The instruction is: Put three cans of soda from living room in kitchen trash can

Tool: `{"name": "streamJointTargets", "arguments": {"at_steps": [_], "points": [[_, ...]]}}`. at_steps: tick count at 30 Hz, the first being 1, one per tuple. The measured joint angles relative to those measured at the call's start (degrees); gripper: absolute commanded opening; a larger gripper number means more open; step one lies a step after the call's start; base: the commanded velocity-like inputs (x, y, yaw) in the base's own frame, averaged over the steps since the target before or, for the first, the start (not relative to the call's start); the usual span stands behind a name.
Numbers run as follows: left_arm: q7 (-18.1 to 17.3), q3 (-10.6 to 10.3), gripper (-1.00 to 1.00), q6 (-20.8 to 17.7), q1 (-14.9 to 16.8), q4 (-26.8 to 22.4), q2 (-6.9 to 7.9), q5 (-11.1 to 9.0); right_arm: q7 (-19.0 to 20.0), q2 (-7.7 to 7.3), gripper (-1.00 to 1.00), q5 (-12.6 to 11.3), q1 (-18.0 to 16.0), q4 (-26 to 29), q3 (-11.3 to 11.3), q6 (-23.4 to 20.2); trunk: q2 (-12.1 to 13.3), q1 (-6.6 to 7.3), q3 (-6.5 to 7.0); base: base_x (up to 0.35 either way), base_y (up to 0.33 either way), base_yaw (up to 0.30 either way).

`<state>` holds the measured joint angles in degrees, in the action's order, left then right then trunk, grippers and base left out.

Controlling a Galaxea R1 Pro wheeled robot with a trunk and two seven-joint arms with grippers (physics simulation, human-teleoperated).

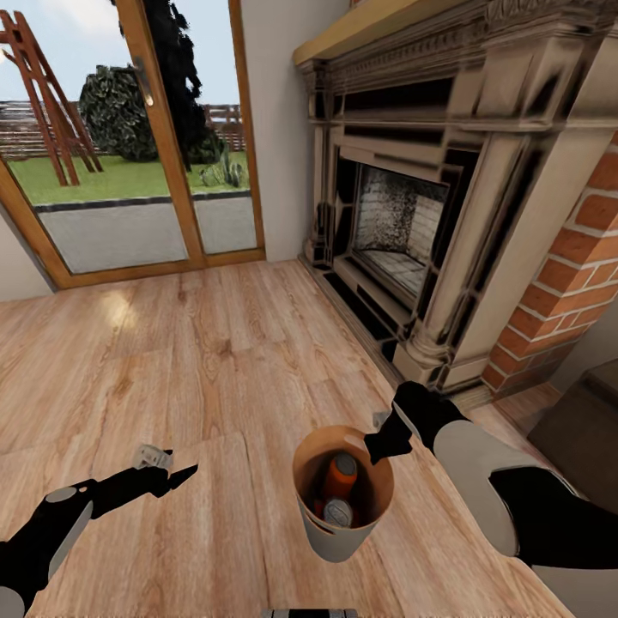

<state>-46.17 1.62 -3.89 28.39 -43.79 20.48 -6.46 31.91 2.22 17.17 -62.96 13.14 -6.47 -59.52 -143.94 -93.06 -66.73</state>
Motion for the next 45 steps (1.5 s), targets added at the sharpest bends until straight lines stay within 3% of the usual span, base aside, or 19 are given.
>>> {"name": "streamJointTargets", "arguments": {"at_steps": [14,22,28,32,35,37,42,45], "points": [[-0.04,-0.07,1.00,0.09,0.00,0.88,0.05,0.01,0.04,-0.11,-1.00,-0.21,0.15,0.06,0.13,-0.03,-0.19,-0.36,-3.10,0.000,0.000,0.000],[-0.07,-0.20,1.00,0.18,0.00,0.90,0.04,0.12,0.04,-0.15,-1.00,-0.26,0.58,0.24,0.17,-0.04,-0.19,-0.35,-3.10,0.000,0.000,0.000],[-0.07,-0.22,1.00,0.19,0.00,0.90,0.02,0.26,0.00,-0.43,-1.00,-0.13,0.80,0.35,0.15,-0.02,-0.27,-0.51,-4.43,0.000,0.000,0.000],[-0.06,-0.21,1.00,0.20,0.00,0.90,0.02,0.29,0.02,-2.04,-1.00,-0.78,0.81,1.04,0.46,-0.14,-0.32,-0.58,-5.09,0.000,0.000,0.000],[-0.07,-0.22,1.00,0.20,0.00,0.90,0.01,0.30,-0.12,-3.62,-1.00,0.49,0.72,2.50,0.46,0.21,-0.32,-0.58,-5.09,0.000,0.000,0.000],[-0.07,-0.21,1.00,0.20,0.00,0.90,0.01,0.31,-0.15,-3.79,-1.00,1.21,0.72,2.97,0.12,0.28,-0.31,-0.59,-5.10,0.000,0.000,0.000],[-0.07,-0.22,1.00,0.25,0.01,0.91,0.00,0.32,0.14,-4.00,-1.00,-1.31,0.58,4.31,0.73,-0.23,-0.32,-0.58,-5.10,0.000,0.000,0.000],[-0.11,-0.27,1.00,0.77,0.00,0.90,0.00,0.37,0.07,-4.06,-1.00,-0.45,0.51,4.64,0.51,-0.07,-0.32,-0.58,-5.10,0.000,0.000,0.000]]}}
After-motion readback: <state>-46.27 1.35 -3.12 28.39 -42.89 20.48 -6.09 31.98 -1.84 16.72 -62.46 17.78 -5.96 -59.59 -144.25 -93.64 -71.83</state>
